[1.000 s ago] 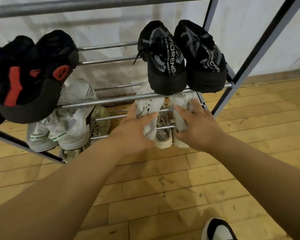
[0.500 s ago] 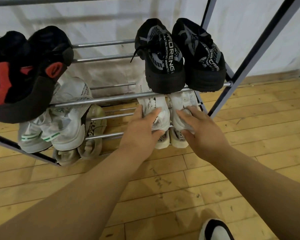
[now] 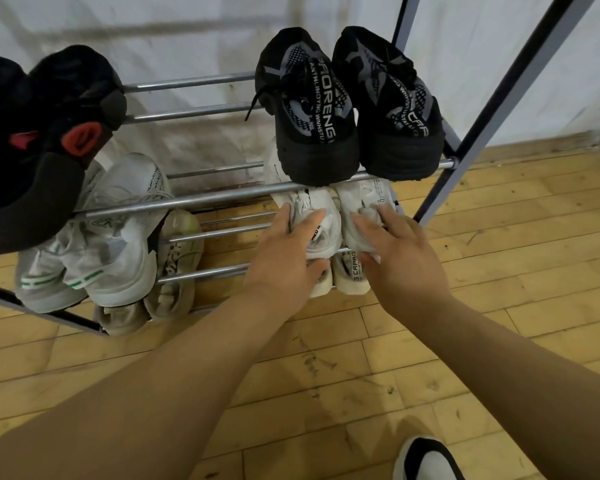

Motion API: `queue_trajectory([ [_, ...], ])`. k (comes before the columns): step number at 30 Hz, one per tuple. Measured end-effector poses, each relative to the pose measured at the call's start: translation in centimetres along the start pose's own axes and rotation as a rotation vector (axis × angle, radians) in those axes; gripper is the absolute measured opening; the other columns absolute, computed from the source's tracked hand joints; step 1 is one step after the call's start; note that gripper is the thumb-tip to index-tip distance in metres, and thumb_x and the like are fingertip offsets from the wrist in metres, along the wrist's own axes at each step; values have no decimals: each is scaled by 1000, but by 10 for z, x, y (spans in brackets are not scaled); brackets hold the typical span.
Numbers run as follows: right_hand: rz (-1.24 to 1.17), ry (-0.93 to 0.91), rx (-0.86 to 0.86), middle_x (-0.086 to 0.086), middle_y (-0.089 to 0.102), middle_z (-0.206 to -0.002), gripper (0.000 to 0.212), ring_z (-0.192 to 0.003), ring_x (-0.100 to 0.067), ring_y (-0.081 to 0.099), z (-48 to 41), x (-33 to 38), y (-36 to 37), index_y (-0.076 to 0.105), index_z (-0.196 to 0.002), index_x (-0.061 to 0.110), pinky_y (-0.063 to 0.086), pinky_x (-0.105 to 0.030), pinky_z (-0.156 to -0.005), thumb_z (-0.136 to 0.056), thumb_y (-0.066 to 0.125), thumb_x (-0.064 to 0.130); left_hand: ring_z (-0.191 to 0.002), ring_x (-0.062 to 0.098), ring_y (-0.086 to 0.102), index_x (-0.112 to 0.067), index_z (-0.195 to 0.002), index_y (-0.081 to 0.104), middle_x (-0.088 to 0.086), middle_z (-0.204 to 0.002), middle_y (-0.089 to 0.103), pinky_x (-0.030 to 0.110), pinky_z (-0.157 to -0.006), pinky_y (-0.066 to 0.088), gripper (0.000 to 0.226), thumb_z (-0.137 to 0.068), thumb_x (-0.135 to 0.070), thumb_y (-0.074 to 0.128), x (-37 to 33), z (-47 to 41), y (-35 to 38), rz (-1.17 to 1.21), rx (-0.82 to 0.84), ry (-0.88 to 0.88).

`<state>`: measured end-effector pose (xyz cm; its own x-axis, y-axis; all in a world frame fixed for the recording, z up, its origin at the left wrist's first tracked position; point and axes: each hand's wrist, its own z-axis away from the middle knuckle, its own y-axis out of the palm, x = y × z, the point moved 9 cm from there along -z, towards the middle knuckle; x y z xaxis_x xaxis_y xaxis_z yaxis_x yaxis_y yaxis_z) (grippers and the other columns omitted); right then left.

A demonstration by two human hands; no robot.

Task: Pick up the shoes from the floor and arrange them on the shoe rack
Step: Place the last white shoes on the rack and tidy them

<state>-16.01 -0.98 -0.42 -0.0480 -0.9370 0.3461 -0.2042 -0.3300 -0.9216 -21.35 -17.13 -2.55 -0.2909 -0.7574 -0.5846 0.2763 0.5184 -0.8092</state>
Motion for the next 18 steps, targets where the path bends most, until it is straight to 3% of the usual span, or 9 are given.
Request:
queue_trajectory([
  [4, 116, 73, 150, -7, 12, -168, 76, -156, -36, 9, 17, 15, -4, 24, -158, 37, 29, -53, -120, -94, 65, 35, -154, 26, 18, -58, -152, 6, -14, -168, 1, 50, -117, 39, 98, -84, -44, 76, 2, 6, -5, 41, 93, 15],
  [6, 185, 22, 213, -7, 20, -165, 72, -152, -34, 20, 30, 35, -9, 31, -155, 36, 31, -51, -118, -91, 64, 39, -155, 28, 15, -61, -151, -1, -7, -169, -3, 51, -121, 32, 104, -83, -45, 77, 1, 24, -14, 8, 138, -13],
  [9, 201, -84, 437, -1, 45, -149, 65, -132, -29, 47, 42, 72, -10, 38, -149, 36, 47, -45, -103, -88, 59, 46, -156, 27, 8, -55, -154, -3, -5, -170, -7, 49, -123, 25, 99, -86, -48, 68, 15, 75, -32, -136, 265, -111],
  [15, 377, -574, 745, -5, 36, -157, 85, -136, -33, 46, 72, 184, -24, 17, -160, 36, 45, -45, -105, -91, 57, 65, -138, 25, 40, -40, -158, 12, -1, -154, 34, 37, -106, 42, 87, -89, -52, 62, 64, 180, -146, -485, 351, -154],
  [18, 458, -698, 756, -6, 31, -160, 87, -137, -35, 45, 79, 258, -41, 11, -161, 39, 45, -47, -108, -91, 54, 69, -142, 25, 36, -39, -160, 8, -1, -158, 30, 39, -111, 38, 90, -90, -60, 61, 85, 247, -221, -582, 461, -196],
])
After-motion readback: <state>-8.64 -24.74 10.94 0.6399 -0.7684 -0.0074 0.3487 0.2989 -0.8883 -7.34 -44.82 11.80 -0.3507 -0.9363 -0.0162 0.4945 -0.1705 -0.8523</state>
